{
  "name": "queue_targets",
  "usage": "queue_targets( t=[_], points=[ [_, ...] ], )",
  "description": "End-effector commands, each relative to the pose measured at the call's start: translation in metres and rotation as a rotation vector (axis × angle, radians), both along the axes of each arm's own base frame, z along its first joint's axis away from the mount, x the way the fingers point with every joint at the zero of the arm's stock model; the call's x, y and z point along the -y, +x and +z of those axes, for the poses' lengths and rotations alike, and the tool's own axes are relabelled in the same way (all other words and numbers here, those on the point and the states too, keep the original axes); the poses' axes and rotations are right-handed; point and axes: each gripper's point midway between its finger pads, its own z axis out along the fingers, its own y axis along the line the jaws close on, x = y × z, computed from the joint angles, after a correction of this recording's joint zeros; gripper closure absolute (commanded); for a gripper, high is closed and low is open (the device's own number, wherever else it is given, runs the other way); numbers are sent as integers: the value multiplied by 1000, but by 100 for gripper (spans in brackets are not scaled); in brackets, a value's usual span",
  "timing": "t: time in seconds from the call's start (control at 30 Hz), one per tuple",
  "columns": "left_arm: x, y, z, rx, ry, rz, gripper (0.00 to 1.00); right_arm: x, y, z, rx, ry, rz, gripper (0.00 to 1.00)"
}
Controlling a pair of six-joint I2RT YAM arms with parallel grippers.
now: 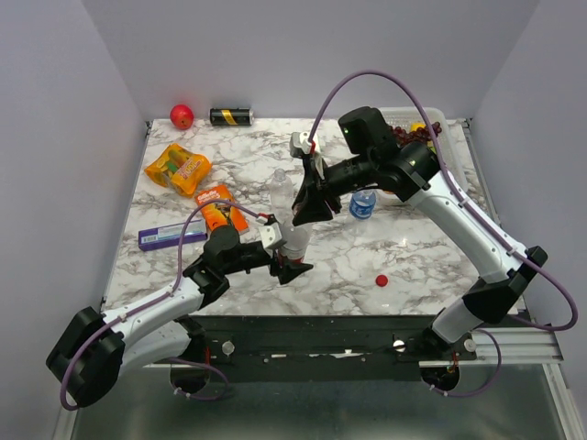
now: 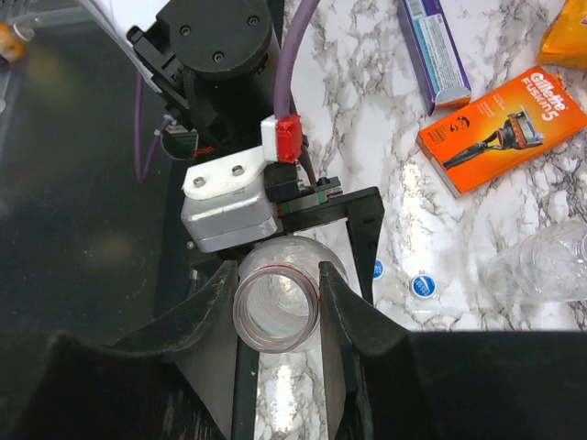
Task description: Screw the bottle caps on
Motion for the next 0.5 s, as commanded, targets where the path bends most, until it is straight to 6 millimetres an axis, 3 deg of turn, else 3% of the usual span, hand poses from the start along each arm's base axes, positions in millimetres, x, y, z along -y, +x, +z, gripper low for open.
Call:
queue_targets(
  t=[0.0, 0.1, 0.3, 0.37, 0.4, 0.47],
  points=[
    [3, 6, 20, 51, -60, 29, 9, -5, -4, 1, -24, 4, 18, 99],
    [3, 8, 20, 52, -63, 37, 10, -6, -3, 1, -23, 3, 16, 99],
    [5, 4, 16, 38, -56, 14, 26, -5, -1, 2, -11, 1, 4, 97],
    [5, 4, 16, 36, -58, 16, 34, -4, 0, 1, -7, -6, -5, 86],
    [4, 5, 15, 35, -57, 25, 35, -2, 3, 1, 5, -18, -35, 65],
    [2, 7, 11, 35, -54, 40, 36, 4, 10, 1, 42, -38, -77, 50]
  ],
)
